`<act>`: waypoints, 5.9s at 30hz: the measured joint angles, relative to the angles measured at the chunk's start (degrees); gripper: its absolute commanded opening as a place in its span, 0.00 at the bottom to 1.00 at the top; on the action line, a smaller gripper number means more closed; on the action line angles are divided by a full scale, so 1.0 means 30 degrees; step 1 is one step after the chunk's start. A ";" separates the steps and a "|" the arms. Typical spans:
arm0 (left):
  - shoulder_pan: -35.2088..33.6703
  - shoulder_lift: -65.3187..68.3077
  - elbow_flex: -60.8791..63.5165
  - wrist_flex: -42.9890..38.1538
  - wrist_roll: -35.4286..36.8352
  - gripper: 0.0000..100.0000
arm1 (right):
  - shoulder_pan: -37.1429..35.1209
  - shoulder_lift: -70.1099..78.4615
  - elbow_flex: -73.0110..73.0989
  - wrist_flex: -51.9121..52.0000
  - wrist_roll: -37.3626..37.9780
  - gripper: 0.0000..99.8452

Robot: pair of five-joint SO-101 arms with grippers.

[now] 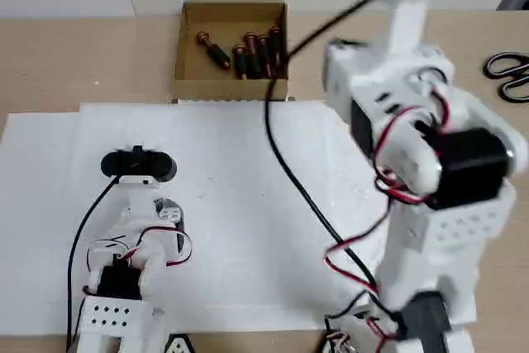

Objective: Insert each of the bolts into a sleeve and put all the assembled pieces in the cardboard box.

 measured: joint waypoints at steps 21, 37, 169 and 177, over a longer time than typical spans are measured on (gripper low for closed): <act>0.0000 0.0000 0.0000 0.0000 0.0000 0.01 | 0.6505 -1.7641 2.7253 -0.9172 -0.0879 0.00; 0.0000 0.0000 0.0000 0.0000 0.0000 0.01 | 0.6593 -2.9275 4.3282 -1.3304 0.1026 0.00; 0.0000 0.0000 0.0000 0.0000 0.0000 0.01 | 0.4923 -2.9304 4.6300 -1.4828 0.1026 0.00; 0.0000 0.0000 0.0000 0.0000 0.0000 0.01 | 0.4923 -2.9304 4.6300 -1.4828 0.1026 0.00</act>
